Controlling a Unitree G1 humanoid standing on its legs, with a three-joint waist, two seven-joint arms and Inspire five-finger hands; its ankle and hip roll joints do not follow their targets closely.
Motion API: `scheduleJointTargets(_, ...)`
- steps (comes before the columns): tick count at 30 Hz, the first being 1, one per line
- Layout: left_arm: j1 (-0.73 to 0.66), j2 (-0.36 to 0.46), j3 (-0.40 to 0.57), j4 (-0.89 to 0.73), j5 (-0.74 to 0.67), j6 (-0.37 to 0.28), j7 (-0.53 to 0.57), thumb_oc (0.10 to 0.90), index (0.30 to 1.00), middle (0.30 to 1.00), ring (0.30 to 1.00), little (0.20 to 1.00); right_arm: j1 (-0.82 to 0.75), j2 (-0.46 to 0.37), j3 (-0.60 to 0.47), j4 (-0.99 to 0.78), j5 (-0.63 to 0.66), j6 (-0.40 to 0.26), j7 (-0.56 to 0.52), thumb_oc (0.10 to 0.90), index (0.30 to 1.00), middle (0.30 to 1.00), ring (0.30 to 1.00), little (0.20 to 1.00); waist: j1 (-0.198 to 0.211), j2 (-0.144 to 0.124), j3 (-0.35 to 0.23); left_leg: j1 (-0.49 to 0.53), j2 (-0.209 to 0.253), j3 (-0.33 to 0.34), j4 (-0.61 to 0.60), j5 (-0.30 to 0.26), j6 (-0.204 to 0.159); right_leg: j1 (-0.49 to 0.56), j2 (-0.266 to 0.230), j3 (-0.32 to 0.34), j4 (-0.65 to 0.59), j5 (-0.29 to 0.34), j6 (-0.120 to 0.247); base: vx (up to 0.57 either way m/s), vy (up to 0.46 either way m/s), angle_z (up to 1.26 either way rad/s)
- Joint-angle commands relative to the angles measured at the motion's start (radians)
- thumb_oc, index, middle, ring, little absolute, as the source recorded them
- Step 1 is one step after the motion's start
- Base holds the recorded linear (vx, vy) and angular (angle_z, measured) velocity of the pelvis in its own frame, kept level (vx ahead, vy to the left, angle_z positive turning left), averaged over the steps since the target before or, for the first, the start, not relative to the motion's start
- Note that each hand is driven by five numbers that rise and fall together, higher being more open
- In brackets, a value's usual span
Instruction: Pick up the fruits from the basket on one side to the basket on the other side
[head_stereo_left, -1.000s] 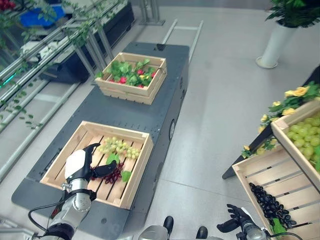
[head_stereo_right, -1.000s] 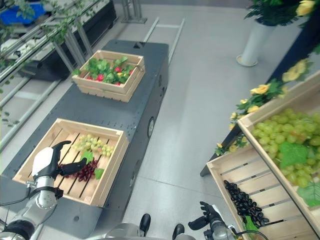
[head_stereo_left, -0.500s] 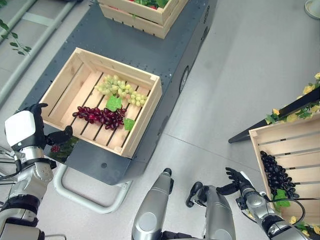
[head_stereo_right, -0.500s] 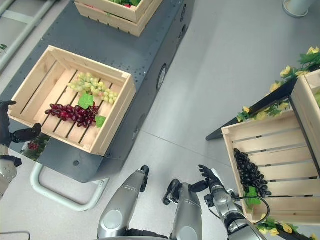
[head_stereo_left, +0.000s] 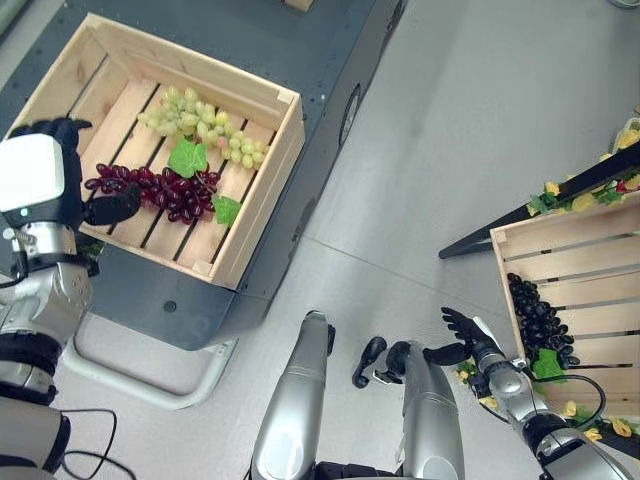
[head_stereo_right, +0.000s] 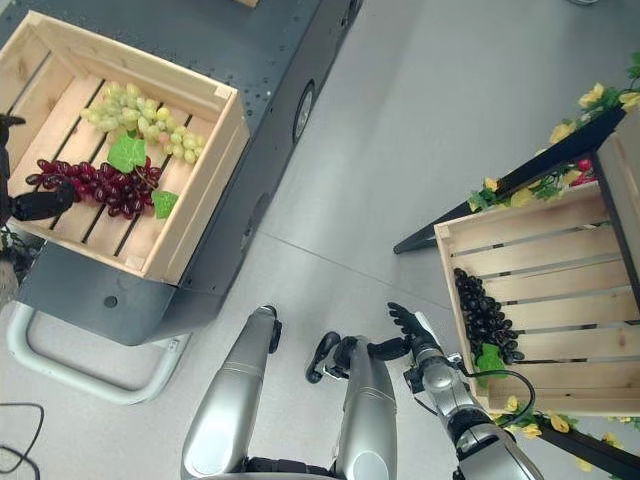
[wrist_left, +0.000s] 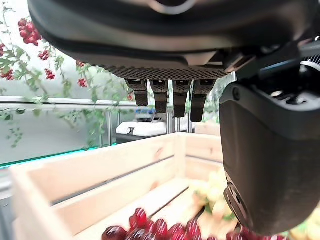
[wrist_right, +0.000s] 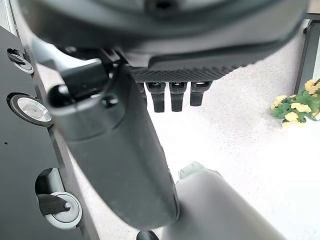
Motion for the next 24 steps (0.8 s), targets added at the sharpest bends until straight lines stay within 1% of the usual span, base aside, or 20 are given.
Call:
scheduleJointTargets(1,-0.064,0.157,0.029,-0.007,0.059,0.023,0.043,0.8,0.9,0.9,0.9,0.9,0.06,-0.053,0.027,0.004,0.012,-0.046,0.026,0.8,0.9,0.9,0.9,0.9,0.0,0.019,-0.034,0.062,-0.039,0.088,-0.076,0.005,0.103,0.098,0.036,0.001,-0.04,0.071,-0.029,0.0,0.0,0.0)
scheduleJointTargets(3,-0.073,0.175,-0.01,-0.023,0.101,0.037,0.008,0.8,0.9,0.9,0.9,0.9,0.057,-0.057,0.03,-0.004,0.012,-0.045,0.029,0.8,0.9,0.9,0.9,0.9,0.001,0.017,-0.028,0.06,-0.038,0.087,-0.075,0.004,0.101,0.096,0.039,0.002,-0.042,0.073,-0.026,0.03,0.034,0.03)
scheduleJointTargets(6,-0.08,0.185,-0.026,-0.029,0.095,0.046,-0.007,0.8,0.9,0.9,0.9,0.9,0.056,-0.062,0.03,-0.008,0.007,-0.042,0.029,0.8,0.9,0.9,0.9,0.9,-0.002,0.017,-0.031,0.05,-0.038,0.086,-0.073,0.004,0.101,0.086,0.039,0.003,-0.039,0.073,-0.026,0.01,0.023,0.01)
scheduleJointTargets(8,-0.111,0.206,-0.081,-0.032,0.134,0.076,-0.105,0.8,0.9,0.9,0.9,0.9,0.052,-0.075,0.031,-0.007,-0.011,-0.041,0.035,0.8,0.9,0.9,0.9,0.9,-0.003,0.017,-0.016,0.044,-0.035,0.087,-0.067,0.002,0.103,0.078,0.041,0.006,-0.035,0.077,-0.021,0.0,0.046,0.05)
scheduleJointTargets(10,-0.133,0.216,-0.127,-0.031,0.153,0.091,-0.16,0.8,0.9,0.9,0.9,0.9,0.042,-0.087,0.036,-0.003,-0.003,-0.043,0.036,0.8,0.9,0.9,0.9,0.9,-0.002,0.015,-0.005,0.036,-0.033,0.085,-0.067,0.005,0.101,0.067,0.042,0.005,-0.032,0.081,-0.018,-0.01,0.039,0.03)
scheduleJointTargets(12,-0.144,0.221,-0.147,-0.03,0.134,0.099,-0.182,0.8,0.9,0.9,0.9,0.9,0.037,-0.094,0.037,-0.004,0.001,-0.045,0.035,0.8,0.9,0.9,0.9,0.9,-0.005,0.015,-0.004,0.026,-0.033,0.085,-0.071,0.01,0.101,0.056,0.042,0.005,-0.032,0.083,-0.018,-0.02,0.044,0.0)
scheduleJointTargets(19,-0.178,0.231,-0.191,-0.027,0.087,0.051,-0.31,0.8,0.9,0.9,0.9,0.9,0.034,-0.104,0.034,-0.002,0.0,-0.06,0.037,0.8,0.9,0.9,0.9,0.9,-0.008,0.01,-0.003,-0.006,-0.023,0.085,-0.078,0.012,0.104,0.018,0.045,0.005,-0.037,0.095,-0.009,-0.01,0.018,0.0)
scheduleJointTargets(21,-0.181,0.23,-0.194,-0.029,0.089,0.044,-0.315,0.8,0.9,0.9,0.9,0.9,0.034,-0.105,0.032,-0.003,0.002,-0.063,0.038,0.8,0.9,0.9,0.9,0.9,-0.008,0.009,-0.003,-0.01,-0.023,0.085,-0.078,0.012,0.104,0.014,0.044,0.005,-0.036,0.096,-0.008,0.0,0.0,0.0)
scheduleJointTargets(23,-0.199,0.228,-0.212,-0.04,0.083,0.005,-0.333,0.8,0.9,0.9,0.9,0.9,0.028,-0.107,0.031,-0.006,0.008,-0.075,0.049,0.8,0.9,0.9,0.9,0.9,-0.009,0.007,-0.003,-0.017,-0.021,0.085,-0.082,0.013,0.104,0.005,0.046,0.003,-0.039,0.103,-0.005,0.0,0.0,0.0)
scheduleJointTargets(24,-0.208,0.225,-0.222,-0.044,0.094,0.001,-0.333,0.8,0.9,0.9,0.9,0.9,0.026,-0.107,0.032,-0.006,0.007,-0.079,0.05,0.8,0.9,0.9,0.9,0.9,-0.01,0.006,-0.003,-0.02,-0.02,0.086,-0.089,0.017,0.103,0.001,0.046,0.001,-0.042,0.107,-0.003,0.0,0.0,0.0)
